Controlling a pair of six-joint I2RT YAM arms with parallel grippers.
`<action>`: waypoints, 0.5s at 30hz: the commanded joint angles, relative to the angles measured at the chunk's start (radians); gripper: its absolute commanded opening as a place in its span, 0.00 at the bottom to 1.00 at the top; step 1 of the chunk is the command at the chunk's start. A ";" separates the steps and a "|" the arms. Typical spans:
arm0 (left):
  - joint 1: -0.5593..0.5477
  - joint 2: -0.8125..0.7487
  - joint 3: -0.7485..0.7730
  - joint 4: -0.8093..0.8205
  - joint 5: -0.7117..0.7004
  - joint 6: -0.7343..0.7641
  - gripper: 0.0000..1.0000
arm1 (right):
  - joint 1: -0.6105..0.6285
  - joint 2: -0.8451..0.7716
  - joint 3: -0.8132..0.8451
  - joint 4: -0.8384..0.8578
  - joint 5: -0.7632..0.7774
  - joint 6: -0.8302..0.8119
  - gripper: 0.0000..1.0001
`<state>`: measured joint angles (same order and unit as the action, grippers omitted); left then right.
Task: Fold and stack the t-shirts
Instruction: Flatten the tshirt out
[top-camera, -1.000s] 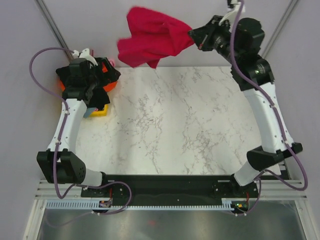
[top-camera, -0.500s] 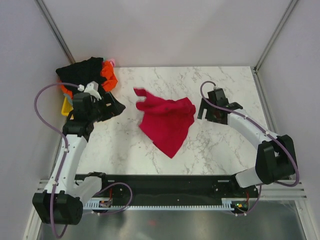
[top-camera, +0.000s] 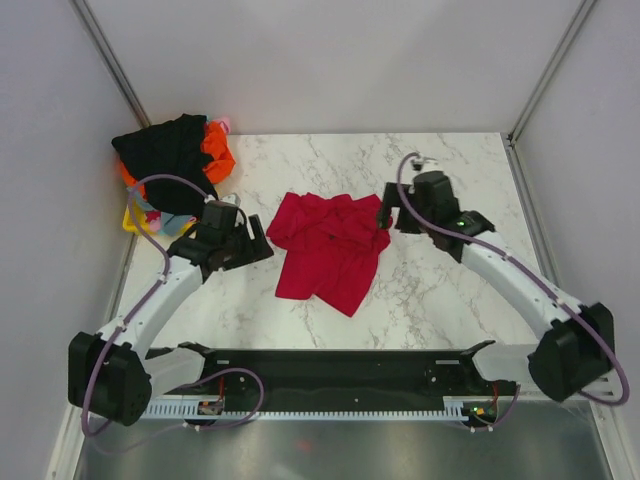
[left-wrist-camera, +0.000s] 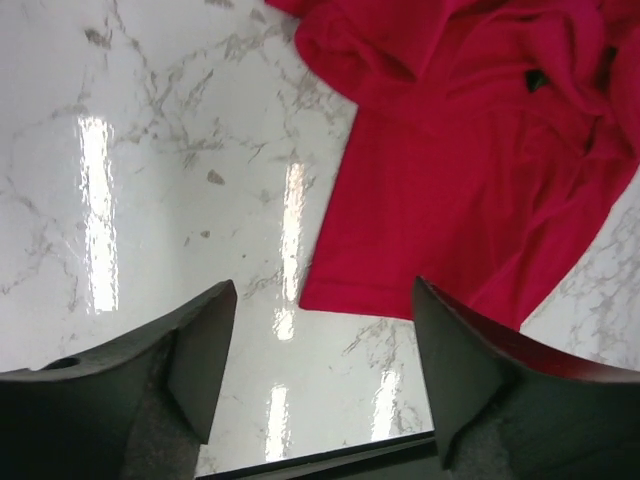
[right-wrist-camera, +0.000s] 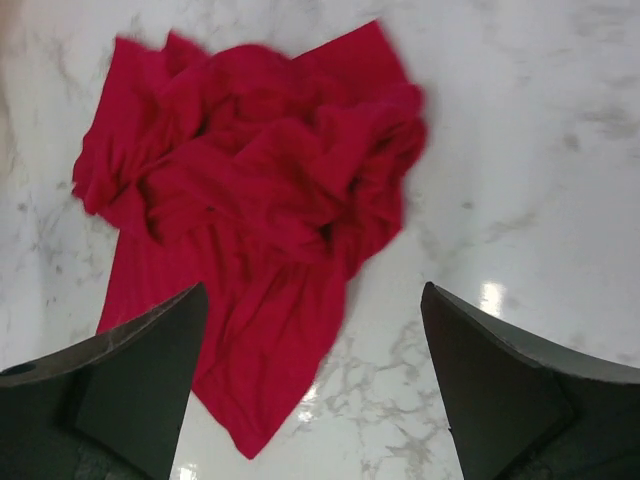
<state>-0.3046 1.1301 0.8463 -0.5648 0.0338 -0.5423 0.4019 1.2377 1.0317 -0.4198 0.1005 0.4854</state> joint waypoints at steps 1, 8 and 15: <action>-0.014 0.002 -0.055 0.034 -0.067 -0.088 0.75 | 0.205 0.173 0.123 0.038 -0.107 -0.063 0.95; 0.001 -0.214 -0.064 -0.030 -0.247 -0.096 0.67 | 0.452 0.527 0.457 0.009 -0.022 -0.119 0.92; 0.016 -0.343 -0.062 -0.096 -0.241 -0.036 0.68 | 0.485 0.928 0.909 -0.118 0.033 -0.154 0.90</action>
<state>-0.2924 0.8112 0.7570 -0.6125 -0.1818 -0.5968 0.8974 2.0533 1.7714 -0.4541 0.0776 0.3679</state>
